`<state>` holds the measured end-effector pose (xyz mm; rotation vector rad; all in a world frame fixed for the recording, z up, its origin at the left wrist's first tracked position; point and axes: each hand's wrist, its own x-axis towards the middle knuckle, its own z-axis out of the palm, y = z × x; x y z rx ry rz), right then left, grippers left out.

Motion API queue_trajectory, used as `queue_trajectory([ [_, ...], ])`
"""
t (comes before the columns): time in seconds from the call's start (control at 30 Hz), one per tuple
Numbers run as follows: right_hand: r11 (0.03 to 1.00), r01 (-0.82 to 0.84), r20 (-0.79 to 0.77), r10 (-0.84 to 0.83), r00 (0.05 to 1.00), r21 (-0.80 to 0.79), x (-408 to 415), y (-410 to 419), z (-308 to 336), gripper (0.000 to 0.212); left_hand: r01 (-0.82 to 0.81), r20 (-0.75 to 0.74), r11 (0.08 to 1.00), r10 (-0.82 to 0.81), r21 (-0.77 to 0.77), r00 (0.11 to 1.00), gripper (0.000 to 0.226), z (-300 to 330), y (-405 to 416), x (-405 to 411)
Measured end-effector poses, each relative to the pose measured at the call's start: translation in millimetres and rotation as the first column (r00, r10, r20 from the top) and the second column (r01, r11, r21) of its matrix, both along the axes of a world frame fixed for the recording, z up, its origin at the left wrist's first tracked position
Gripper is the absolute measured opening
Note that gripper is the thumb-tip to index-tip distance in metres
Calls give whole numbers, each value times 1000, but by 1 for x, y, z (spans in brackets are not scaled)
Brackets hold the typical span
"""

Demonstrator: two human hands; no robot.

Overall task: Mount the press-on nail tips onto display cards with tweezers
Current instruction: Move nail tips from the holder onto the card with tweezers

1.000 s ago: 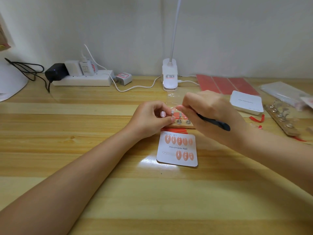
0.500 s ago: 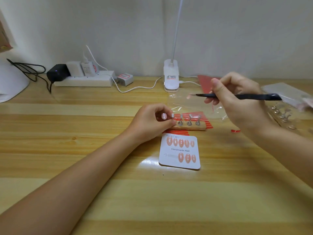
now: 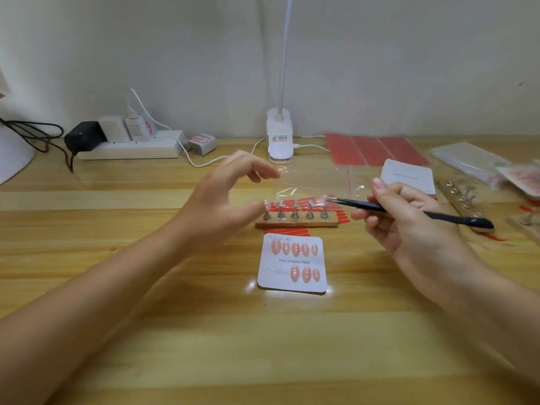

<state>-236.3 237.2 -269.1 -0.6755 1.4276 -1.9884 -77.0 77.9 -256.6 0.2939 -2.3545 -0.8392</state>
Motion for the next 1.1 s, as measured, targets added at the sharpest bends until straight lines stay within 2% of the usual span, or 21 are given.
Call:
queue_trajectory([
  [0.13,1000,5,-70,-5,998,6,2,5,-5,22,154,170,979,-130,-132,977,28,-7,11,22],
  [0.3,998,65,-210,-68,975,-19,6,2,-13,21,144,272,951,-67,-273,960,37,-28,20,32],
  [0.47,996,93,-415,-88,906,-8,13,5,-17,23,143,256,960,-79,-241,964,32,-34,18,31],
  [0.73,998,56,-566,-47,823,-1,16,10,-20,25,120,226,975,-77,-185,971,35,-41,19,30],
  [0.83,1000,2,-715,-6,699,-7,16,12,-23,23,99,222,980,-58,-175,973,37,-42,21,28],
  [0.97,997,-71,-927,7,376,-21,17,10,-29,24,82,202,983,-47,-165,978,40,-43,23,28],
  [1.1,988,-153,-972,55,227,20,14,11,-31,31,71,194,984,-39,-164,980,40,-44,24,28],
])
